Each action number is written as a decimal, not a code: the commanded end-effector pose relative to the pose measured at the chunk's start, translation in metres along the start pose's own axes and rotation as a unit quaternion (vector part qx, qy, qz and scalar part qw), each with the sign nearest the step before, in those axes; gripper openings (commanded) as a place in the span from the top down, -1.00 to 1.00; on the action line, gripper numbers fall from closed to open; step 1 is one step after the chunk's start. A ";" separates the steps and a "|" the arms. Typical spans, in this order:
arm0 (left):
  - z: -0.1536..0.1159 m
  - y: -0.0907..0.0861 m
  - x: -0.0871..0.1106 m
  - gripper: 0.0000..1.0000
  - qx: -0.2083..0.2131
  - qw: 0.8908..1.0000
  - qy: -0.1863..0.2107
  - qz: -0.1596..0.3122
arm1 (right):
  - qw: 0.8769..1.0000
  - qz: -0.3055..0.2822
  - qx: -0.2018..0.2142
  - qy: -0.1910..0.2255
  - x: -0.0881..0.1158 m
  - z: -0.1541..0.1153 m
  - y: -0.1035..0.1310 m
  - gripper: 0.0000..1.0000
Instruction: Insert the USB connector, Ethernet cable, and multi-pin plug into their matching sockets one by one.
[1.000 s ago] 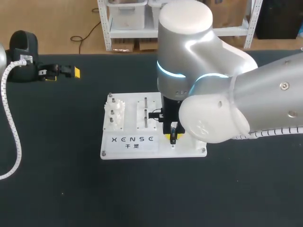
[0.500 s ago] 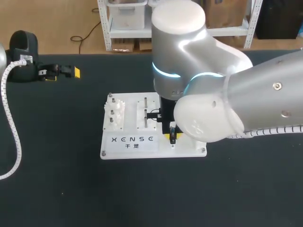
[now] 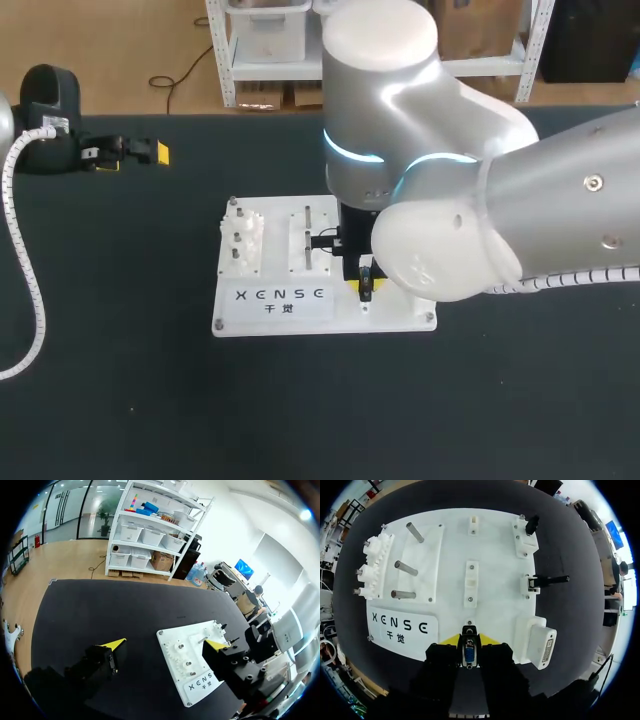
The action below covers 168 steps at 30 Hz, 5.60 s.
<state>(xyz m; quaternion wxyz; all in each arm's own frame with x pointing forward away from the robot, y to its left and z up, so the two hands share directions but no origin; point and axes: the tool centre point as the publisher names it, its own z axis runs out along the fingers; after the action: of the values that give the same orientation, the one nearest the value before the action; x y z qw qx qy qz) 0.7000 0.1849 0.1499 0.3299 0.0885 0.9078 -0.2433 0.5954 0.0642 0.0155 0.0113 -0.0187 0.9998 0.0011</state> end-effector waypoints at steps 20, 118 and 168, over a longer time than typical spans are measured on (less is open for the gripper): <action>0.000 0.000 0.000 -1.00 0.000 1.000 0.000 0.000 | 0.999 0.006 -0.012 -0.039 -0.006 -0.050 -0.022 1.00; 0.000 0.000 0.000 -1.00 0.000 1.000 0.000 0.000 | 0.998 0.055 0.013 -0.018 -0.001 -0.031 -0.085 1.00; 0.000 0.000 0.000 -1.00 0.000 1.000 0.000 0.000 | 0.999 0.044 0.010 -0.006 0.003 -0.035 -0.075 1.00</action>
<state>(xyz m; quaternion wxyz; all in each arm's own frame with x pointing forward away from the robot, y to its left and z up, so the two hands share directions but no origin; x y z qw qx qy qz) 0.7000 0.1849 0.1499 0.3299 0.0885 0.9078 -0.2433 0.5950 -0.0131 0.0579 0.0185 0.0251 0.9995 -0.0070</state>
